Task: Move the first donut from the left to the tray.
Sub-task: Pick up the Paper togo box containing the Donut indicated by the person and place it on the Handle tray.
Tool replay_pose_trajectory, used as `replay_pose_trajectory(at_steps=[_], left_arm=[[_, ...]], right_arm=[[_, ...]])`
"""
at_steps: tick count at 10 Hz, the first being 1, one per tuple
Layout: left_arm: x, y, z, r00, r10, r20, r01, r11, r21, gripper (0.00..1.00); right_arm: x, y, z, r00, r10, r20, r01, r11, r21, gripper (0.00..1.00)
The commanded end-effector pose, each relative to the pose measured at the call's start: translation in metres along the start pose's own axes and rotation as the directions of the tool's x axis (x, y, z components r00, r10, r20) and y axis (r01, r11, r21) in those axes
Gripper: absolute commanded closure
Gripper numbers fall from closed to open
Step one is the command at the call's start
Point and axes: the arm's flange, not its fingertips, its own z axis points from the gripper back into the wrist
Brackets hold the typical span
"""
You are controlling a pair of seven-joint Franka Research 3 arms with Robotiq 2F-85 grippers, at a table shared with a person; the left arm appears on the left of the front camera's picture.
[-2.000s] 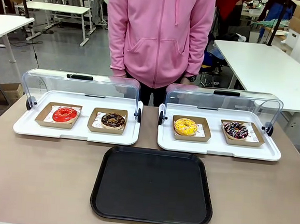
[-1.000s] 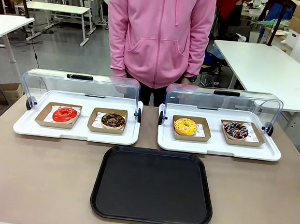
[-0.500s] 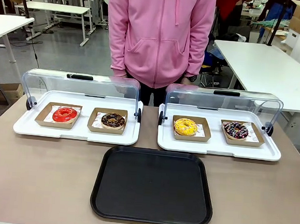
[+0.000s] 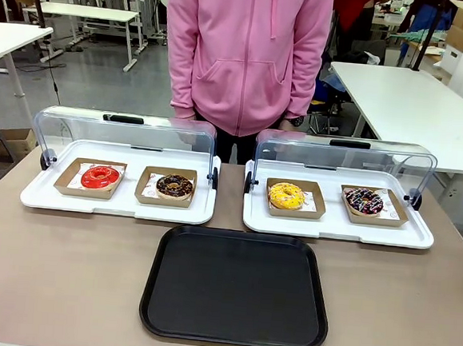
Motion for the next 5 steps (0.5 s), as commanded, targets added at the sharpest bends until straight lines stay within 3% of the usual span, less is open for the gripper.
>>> replay_pose_trajectory(at_steps=[1, 5], left_arm=[[0.0008, 0.0002, -0.0005, 1.000, 0.004, -0.007, -0.004, 1.000, 0.002, 0.00], [0.0008, 0.0002, -0.0005, 1.000, 0.004, -0.007, -0.004, 1.000, 0.002, 0.00]], right_arm=[[0.0011, -0.0009, -0.0022, 1.000, 0.009, 0.025, -0.009, 1.000, 0.000, 0.00], [0.0011, -0.0009, -0.0022, 1.000, 0.009, 0.025, -0.009, 1.000, 0.000, 0.00]])
